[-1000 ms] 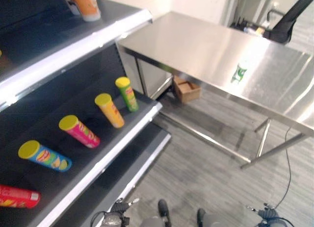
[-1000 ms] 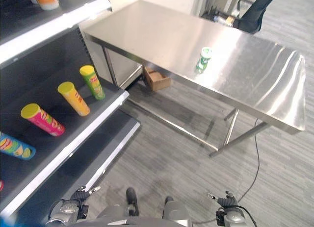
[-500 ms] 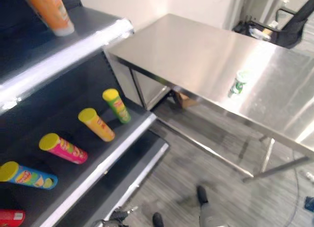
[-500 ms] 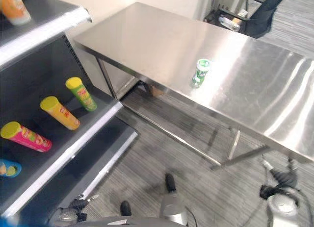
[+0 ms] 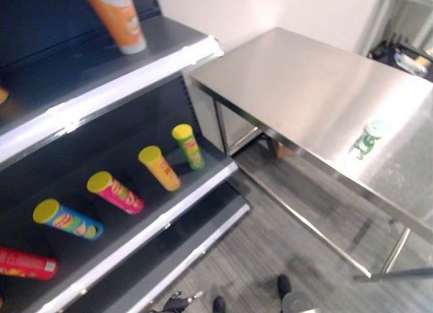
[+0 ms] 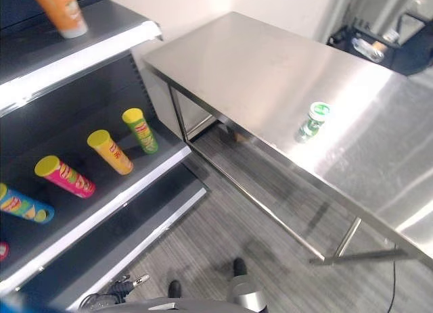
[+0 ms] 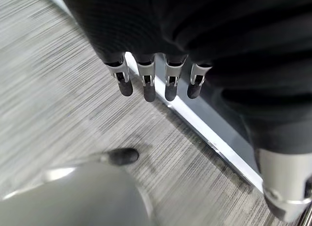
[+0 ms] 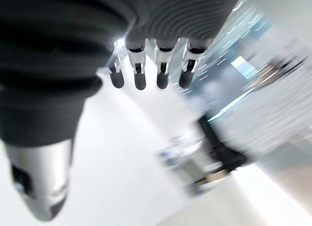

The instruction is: Put the goods on the table back onto the shelves and tidy them up.

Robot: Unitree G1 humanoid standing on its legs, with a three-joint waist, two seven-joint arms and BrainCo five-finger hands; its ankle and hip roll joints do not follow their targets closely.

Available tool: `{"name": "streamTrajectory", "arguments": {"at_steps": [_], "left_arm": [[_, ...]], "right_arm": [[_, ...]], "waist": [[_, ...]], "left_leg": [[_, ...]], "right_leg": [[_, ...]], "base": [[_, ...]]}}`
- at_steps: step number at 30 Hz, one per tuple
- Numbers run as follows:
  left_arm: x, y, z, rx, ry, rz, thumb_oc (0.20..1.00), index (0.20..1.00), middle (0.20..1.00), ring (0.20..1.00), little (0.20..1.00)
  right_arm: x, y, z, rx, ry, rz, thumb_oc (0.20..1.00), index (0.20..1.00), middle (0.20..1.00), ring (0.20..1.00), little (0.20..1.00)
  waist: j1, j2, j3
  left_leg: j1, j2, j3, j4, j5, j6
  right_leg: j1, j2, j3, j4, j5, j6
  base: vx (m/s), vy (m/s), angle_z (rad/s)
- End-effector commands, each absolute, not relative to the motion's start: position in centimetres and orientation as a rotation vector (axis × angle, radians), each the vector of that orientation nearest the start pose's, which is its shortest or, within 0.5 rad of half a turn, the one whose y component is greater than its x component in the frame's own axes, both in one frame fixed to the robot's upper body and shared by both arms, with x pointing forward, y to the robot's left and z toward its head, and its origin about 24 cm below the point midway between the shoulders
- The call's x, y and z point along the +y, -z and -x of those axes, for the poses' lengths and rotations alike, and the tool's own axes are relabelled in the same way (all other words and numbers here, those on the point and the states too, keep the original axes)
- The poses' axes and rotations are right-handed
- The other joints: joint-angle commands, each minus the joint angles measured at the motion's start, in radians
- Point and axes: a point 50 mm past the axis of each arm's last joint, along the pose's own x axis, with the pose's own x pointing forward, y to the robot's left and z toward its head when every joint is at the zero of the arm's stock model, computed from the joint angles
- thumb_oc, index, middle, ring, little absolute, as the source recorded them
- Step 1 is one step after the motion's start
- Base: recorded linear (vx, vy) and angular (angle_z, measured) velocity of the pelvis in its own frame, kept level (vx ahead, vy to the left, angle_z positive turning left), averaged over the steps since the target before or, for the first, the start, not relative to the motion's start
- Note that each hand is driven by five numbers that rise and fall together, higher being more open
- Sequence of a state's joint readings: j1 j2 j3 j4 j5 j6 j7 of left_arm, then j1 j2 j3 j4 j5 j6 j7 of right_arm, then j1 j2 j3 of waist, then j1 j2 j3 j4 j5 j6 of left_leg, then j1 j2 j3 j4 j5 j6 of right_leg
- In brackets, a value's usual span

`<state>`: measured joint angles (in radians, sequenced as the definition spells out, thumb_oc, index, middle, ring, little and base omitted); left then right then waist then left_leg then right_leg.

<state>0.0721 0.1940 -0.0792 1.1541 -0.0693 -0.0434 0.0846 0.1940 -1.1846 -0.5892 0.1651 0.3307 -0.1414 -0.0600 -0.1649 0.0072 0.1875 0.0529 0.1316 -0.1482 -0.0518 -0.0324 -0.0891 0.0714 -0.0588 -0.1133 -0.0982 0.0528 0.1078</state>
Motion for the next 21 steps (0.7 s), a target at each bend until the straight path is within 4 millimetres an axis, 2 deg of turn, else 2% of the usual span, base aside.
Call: {"name": "streamTrajectory", "arguments": {"at_steps": [1, 2, 4, 5, 7, 9, 10, 14, 21], "left_arm": [[25.7, 15.2, -9.3, 1.139, -0.191, -0.294, 1.0, 1.0, 1.0, 1.0, 1.0], [25.7, 15.1, -9.6, 1.13, -0.187, -0.301, 1.0, 1.0, 1.0, 1.0, 1.0], [25.7, 14.9, -10.4, 1.106, -0.171, -0.316, 1.0, 1.0, 1.0, 1.0, 1.0], [25.6, 14.8, -10.5, 1.101, -0.161, -0.319, 1.0, 1.0, 1.0, 1.0, 1.0], [25.5, 14.9, -10.3, 1.111, -0.143, -0.325, 1.0, 1.0, 1.0, 1.0, 1.0], [25.7, 14.9, -10.3, 1.121, -0.13, -0.342, 1.0, 1.0, 1.0, 1.0, 1.0], [25.7, 14.9, -10.3, 1.121, -0.131, -0.341, 1.0, 1.0, 1.0, 1.0, 1.0], [26.3, 14.9, -9.8, 1.146, -0.136, -0.371, 1.0, 1.0, 1.0, 1.0, 1.0], [26.7, 15.0, -9.1, 1.168, -0.159, -0.368, 1.0, 1.0, 1.0, 1.0, 1.0]], "right_arm": [[-41.7, -26.6, -20.1, -0.256, 0.533, 0.911, 1.0, 1.0, 1.0, 1.0, 1.0], [-41.8, -26.8, -20.2, -0.247, 0.531, 0.923, 1.0, 1.0, 1.0, 1.0, 1.0], [-41.9, -25.9, -20.7, -0.197, 0.512, 0.918, 1.0, 1.0, 1.0, 1.0, 1.0], [-42.0, -25.3, -20.9, -0.166, 0.504, 0.915, 1.0, 1.0, 1.0, 1.0, 1.0], [-42.8, -24.0, -21.2, -0.084, 0.509, 0.927, 1.0, 1.0, 1.0, 1.0, 1.0], [-43.3, -22.2, -21.5, 0.029, 0.498, 0.979, 1.0, 1.0, 1.0, 1.0, 1.0], [-43.3, -22.2, -21.6, 0.029, 0.497, 0.979, 1.0, 1.0, 1.0, 1.0, 1.0], [-44.1, -19.6, -22.0, 0.167, 0.478, 1.019, 1.0, 1.0, 1.0, 1.0, 1.0], [-44.3, -17.3, -22.1, 0.283, 0.443, 1.073, 1.0, 1.0, 1.0, 1.0, 1.0]], "waist": [[0.029, -0.102, -0.051], [0.026, -0.111, -0.046], [0.021, -0.122, -0.031], [0.021, -0.118, -0.029], [0.025, -0.104, -0.033], [0.028, -0.094, -0.038], [0.026, -0.095, -0.038], [0.039, -0.089, -0.045], [0.047, -0.078, -0.043]], "left_leg": [[0.0, 0.004, 0.15, 0.075, -0.028, -0.082], [-0.03, 0.006, 0.194, 0.114, -0.017, -0.084], [-0.062, 0.03, 0.331, 0.153, -0.003, -0.068], [-0.057, 0.038, 0.374, 0.148, -0.005, -0.063], [-0.042, 0.048, 0.41, 0.128, -0.005, -0.056], [-0.04, 0.051, 0.411, 0.125, 0.011, -0.059], [-0.039, 0.051, 0.41, 0.125, 0.011, -0.059], [-0.028, 0.042, 0.393, 0.092, 0.018, -0.057], [-0.013, 0.042, 0.369, 0.07, 0.028, -0.061]], "right_leg": [[-0.076, -0.056, 0.065, 0.077, -0.083, 0.048], [-0.07, -0.068, 0.048, 0.079, -0.087, 0.046], [-0.061, -0.08, 0.02, 0.083, -0.094, 0.043], [-0.06, -0.075, 0.012, 0.085, -0.096, 0.04], [-0.054, -0.067, -0.001, 0.086, -0.1, 0.037], [-0.036, -0.071, -0.02, 0.082, -0.109, 0.034], [-0.036, -0.071, -0.02, 0.081, -0.109, 0.034], [-0.032, -0.077, -0.026, 0.093, -0.116, 0.032], [-0.026, -0.075, -0.041, 0.1, -0.127, 0.027]], "base": [[-0.02, -0.123, 0.66], [-0.07, -0.07, 0.78], [-0.11, -0.063, 1.13], [-0.07, -0.053, 1.07], [-0.01, -0.034, 0.48], [0.02, 0.003, 0.21], [0.02, 0.0, 0.17], [0.02, -0.016, 0.09], [0.03, -0.035, 0.25]]}}
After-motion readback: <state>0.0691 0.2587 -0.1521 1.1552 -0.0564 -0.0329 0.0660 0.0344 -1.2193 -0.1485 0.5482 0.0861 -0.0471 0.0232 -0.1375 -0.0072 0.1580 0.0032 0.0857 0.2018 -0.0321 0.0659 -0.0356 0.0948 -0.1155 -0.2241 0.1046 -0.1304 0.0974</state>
